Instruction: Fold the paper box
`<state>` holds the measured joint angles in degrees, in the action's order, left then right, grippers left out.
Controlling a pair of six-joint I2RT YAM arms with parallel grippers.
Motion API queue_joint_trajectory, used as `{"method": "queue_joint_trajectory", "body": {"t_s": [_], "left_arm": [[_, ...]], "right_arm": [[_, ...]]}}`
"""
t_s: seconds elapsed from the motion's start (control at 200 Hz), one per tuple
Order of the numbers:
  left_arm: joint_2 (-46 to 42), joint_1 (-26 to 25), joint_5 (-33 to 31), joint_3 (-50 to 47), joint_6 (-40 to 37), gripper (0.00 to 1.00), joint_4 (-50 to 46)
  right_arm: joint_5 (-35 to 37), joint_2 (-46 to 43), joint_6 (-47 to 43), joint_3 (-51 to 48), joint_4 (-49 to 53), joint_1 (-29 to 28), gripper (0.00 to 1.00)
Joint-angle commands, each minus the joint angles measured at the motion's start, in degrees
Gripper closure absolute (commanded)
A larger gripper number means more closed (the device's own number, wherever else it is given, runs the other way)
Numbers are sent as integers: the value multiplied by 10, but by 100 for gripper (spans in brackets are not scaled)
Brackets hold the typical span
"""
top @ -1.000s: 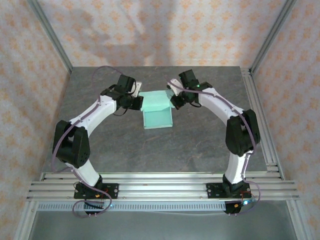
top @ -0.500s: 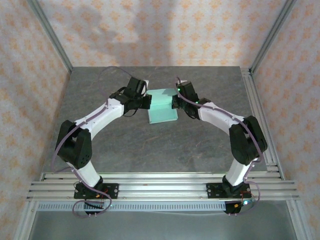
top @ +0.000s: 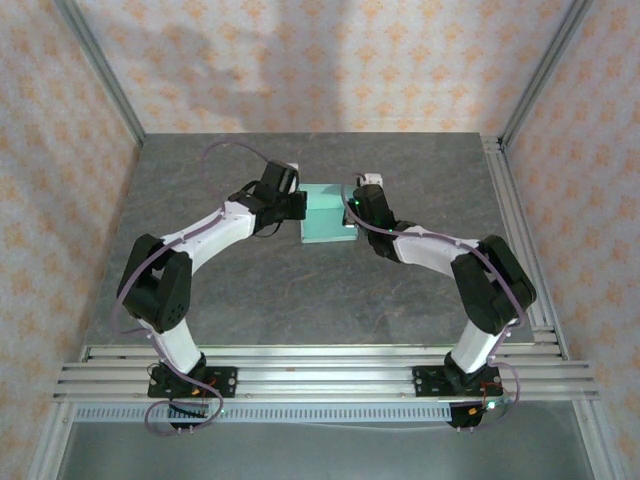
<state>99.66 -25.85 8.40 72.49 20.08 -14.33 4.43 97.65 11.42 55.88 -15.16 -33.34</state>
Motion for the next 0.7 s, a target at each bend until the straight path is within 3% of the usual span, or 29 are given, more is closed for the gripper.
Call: {"method": "queue_joint_trajectory", "body": {"t_s": [0.0,0.696], "left_arm": [[13,-11,-7,-18,27,100,27],[24,-30,-54,-62,60,100,72]], "right_arm": [[14,-3,9,-12,-116,-12,100],[50,12,-24,-109,-248,-38,100]]}}
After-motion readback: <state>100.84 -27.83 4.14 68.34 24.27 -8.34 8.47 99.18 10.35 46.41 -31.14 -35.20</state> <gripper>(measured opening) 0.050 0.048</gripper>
